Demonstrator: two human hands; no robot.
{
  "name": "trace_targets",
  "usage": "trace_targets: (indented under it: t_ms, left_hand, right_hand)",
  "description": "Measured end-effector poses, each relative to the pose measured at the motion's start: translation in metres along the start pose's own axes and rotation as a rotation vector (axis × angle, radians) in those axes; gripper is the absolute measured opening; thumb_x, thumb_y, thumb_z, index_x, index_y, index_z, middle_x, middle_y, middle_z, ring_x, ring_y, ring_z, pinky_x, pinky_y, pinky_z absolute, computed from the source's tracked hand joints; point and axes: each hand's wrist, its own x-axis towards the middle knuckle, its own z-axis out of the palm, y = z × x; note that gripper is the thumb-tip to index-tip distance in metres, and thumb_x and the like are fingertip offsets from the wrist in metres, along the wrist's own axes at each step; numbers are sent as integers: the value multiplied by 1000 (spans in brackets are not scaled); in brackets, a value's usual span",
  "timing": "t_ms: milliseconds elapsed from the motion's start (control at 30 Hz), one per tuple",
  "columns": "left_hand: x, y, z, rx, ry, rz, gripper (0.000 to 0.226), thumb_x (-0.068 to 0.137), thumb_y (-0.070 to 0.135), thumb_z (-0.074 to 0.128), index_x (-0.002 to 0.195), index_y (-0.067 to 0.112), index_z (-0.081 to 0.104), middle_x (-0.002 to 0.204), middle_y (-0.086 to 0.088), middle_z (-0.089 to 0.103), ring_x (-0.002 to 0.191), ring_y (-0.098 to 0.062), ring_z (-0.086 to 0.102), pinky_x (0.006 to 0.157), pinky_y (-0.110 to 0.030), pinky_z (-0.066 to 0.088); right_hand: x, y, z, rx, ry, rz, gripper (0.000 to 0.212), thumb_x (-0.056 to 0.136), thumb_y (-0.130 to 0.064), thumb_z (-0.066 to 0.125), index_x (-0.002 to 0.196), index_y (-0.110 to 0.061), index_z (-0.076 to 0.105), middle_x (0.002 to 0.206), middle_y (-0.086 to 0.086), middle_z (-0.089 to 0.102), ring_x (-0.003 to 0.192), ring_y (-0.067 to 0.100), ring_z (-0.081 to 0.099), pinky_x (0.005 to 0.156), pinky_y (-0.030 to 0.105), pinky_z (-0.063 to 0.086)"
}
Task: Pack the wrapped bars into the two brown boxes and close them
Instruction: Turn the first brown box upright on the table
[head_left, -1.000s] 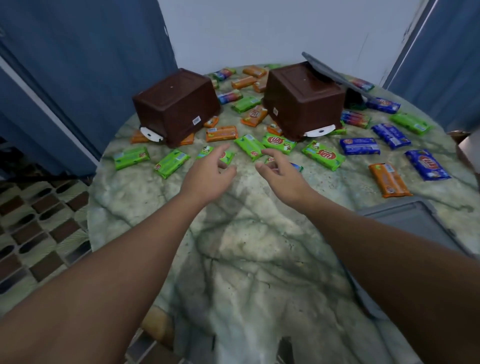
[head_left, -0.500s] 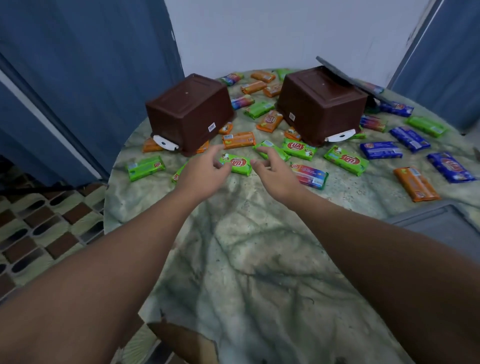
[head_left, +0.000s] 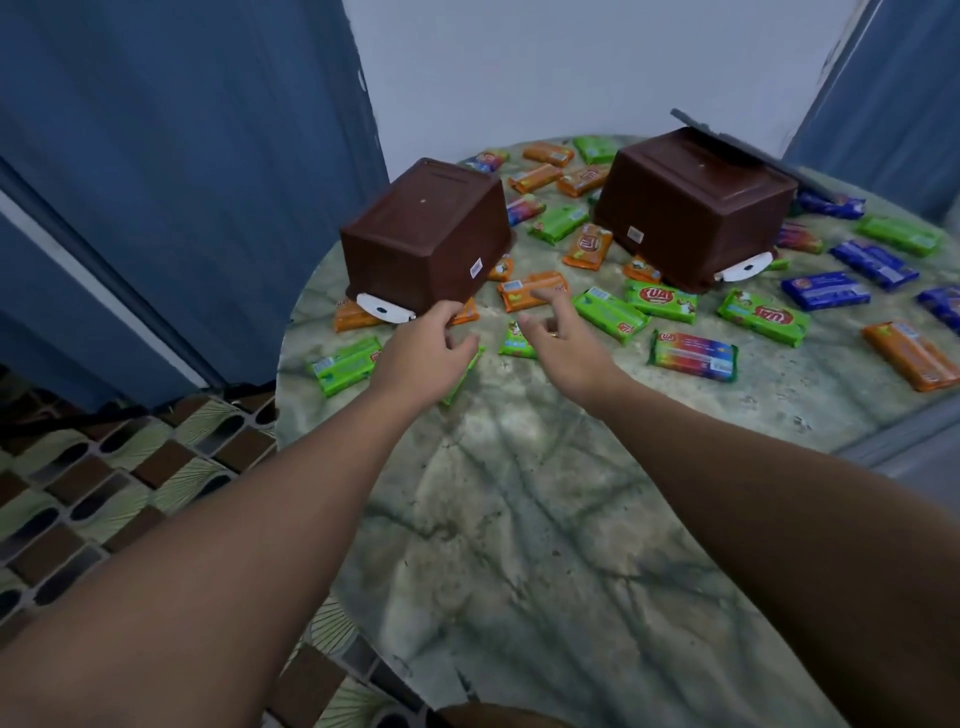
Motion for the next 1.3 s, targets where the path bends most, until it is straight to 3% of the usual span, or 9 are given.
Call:
trace_targets:
  t_ms: [300, 433, 600, 767, 933, 1033, 1100, 1233, 1300]
  left_hand:
    - [25, -32, -6, -69, 2, -39, 53, 91, 43, 63, 141, 31, 51, 89, 9, 67, 82, -13, 64, 80, -37, 53]
    - [48, -52, -11, -109, -21, -10, 55, 91, 41, 64, 143, 32, 46, 91, 6, 66, 85, -15, 64, 80, -37, 52]
    - [80, -79, -19, -67, -47, 50, 54, 92, 40, 64, 142, 29, 45, 88, 8, 68, 85, -11, 63, 76, -33, 47]
    - [110, -116, -30, -86, -129, 56, 50, 89, 43, 63, 136, 29, 50, 84, 11, 66, 91, -18, 64, 84, -41, 54]
    - [123, -138, -37, -37, -181, 19, 40, 92, 41, 61, 127, 24, 54, 82, 13, 61, 93, -21, 62, 82, -41, 52]
    - [130, -144, -36, -60, -173, -112, 24, 93, 36, 59, 110, 19, 55, 91, 2, 62, 91, -27, 61, 74, -37, 48]
    - [132, -142, -30, -172, -136, -299, 17, 94, 26, 56, 107, 14, 56, 99, -5, 62, 97, -32, 61, 74, -34, 45]
    - [142, -138, -13, -671, -79, -795, 53, 82, 21, 52, 135, 13, 54, 126, -11, 64, 109, -35, 63, 95, -45, 55]
    - [152, -138, -6, -807, -105, -931, 53, 89, 21, 51, 141, 10, 50, 136, -16, 58, 118, -37, 61, 100, -48, 53]
  right_hand:
    - [29, 2, 25, -10, -34, 37, 44, 102, -51, 54, 141, -33, 49, 101, -5, 60, 95, 13, 61, 89, 37, 49]
    - [40, -7, 43, 30, 6, 70, 37, 103, -45, 55, 137, -30, 51, 94, -7, 59, 80, 10, 58, 74, 28, 47]
    - [57, -19, 71, 36, 68, 105, 36, 103, -43, 56, 137, -31, 50, 103, -6, 58, 85, 10, 59, 74, 29, 44]
    - [77, -31, 95, 39, 148, 153, 35, 102, -43, 57, 135, -34, 53, 113, 5, 65, 105, 18, 63, 95, 38, 49]
    - [85, -43, 109, 69, 179, 198, 32, 104, -37, 56, 136, -30, 52, 112, 12, 65, 98, 21, 65, 81, 28, 48]
    - [92, -44, 116, 73, 177, 201, 37, 105, -37, 55, 141, -30, 51, 113, 11, 65, 105, 23, 66, 91, 36, 50]
    - [97, -45, 118, 82, 179, 217, 40, 106, -36, 54, 144, -29, 49, 111, 8, 67, 105, 21, 67, 97, 41, 50]
    - [107, -45, 123, 127, 179, 249, 51, 100, -48, 54, 148, -32, 45, 114, 6, 71, 108, 19, 68, 104, 47, 49]
    - [111, -44, 125, 131, 181, 254, 66, 88, -64, 53, 148, -38, 43, 121, 3, 69, 114, 17, 65, 107, 48, 47]
